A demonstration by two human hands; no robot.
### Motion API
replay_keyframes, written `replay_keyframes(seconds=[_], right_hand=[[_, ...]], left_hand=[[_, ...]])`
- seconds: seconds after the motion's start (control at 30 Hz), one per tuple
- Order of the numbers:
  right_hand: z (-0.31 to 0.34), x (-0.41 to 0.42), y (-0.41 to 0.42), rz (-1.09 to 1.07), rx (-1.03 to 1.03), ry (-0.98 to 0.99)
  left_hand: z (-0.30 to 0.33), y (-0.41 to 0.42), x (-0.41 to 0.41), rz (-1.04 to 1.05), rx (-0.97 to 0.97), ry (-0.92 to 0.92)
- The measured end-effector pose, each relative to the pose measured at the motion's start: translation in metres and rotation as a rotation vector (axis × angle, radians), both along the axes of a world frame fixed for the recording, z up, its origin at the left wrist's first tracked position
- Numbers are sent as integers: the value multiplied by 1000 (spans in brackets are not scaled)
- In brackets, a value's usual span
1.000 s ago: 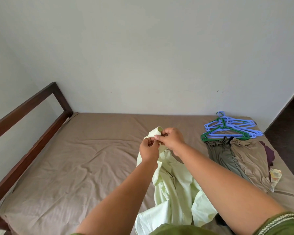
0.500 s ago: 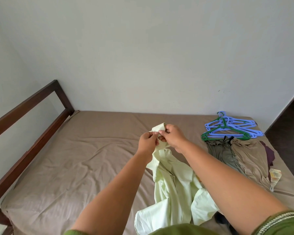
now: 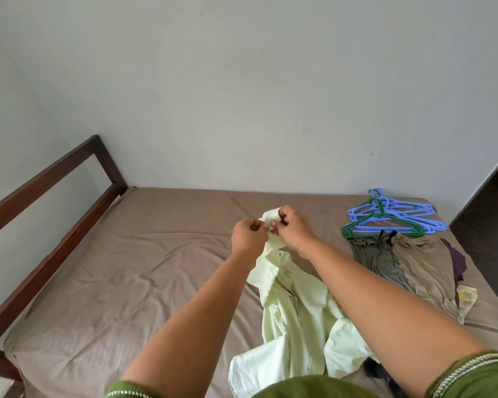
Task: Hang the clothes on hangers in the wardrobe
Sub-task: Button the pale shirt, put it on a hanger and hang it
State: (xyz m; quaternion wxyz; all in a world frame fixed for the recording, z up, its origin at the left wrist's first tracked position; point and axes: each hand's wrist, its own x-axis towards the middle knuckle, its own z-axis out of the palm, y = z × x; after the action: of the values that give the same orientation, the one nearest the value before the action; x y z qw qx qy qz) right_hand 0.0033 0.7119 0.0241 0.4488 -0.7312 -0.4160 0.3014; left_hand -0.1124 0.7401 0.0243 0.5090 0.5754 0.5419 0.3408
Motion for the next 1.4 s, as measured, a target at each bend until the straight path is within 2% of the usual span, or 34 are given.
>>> replay_keyframes(seconds=[0.1,0.2,0.23,0.3,0.33,0.37,0.5,0.57,0.63,0.73,0.83,0.9,0.97,1.1,1.17,1.23,1.3,1.4], right_hand=[[1,0,3,-45,-12,-3],[7,7,0,-140,-58,-237],[9,10,-2,-135,-90,-212],[12,13,-4,-59,-121,83],[13,12,-4,-8,-119,228],[12,10,-4,23,-114,257],[10,2,-3,-41,-100,-161],[7,2,-3,-44,-92,-199],[7,4,-2,-41,-64,-149],[10,10,-4,0,-58,-168],[7,10,-10,59,-32,-404],[-2,5,-16,146,3,-421],[-9,2,-22,236,-3,-411],[-28,14,-29,228,-1,-407],[-41,30,-36,177,-48,-402],[-55,51,-45,133,-112,-396],[-69,74,-56,80,-182,-381],[-90,110,-67,-29,-241,-333]], left_hand=[[2,2,-2,16,-116,-146],[0,3,-8,-24,-362,-558],[0,3,-9,-39,-422,-676],[-3,3,-11,-57,-492,-800],[-3,3,-12,-64,-512,-816],[-3,2,-11,-62,-524,-808],[-6,1,-4,-24,-444,-581],[-7,2,0,-25,-373,-475],[-7,2,2,-42,-344,-415],[-6,0,5,-3,-453,-508],[-5,1,11,-17,-603,-620],[-6,3,15,-47,-599,-608],[-7,4,21,25,-571,-585],[-31,6,28,299,-543,-445],[-56,9,31,355,-488,-230],[-80,11,32,380,-472,71],[-94,8,39,315,-517,311],[-101,-6,67,-63,-370,646]])
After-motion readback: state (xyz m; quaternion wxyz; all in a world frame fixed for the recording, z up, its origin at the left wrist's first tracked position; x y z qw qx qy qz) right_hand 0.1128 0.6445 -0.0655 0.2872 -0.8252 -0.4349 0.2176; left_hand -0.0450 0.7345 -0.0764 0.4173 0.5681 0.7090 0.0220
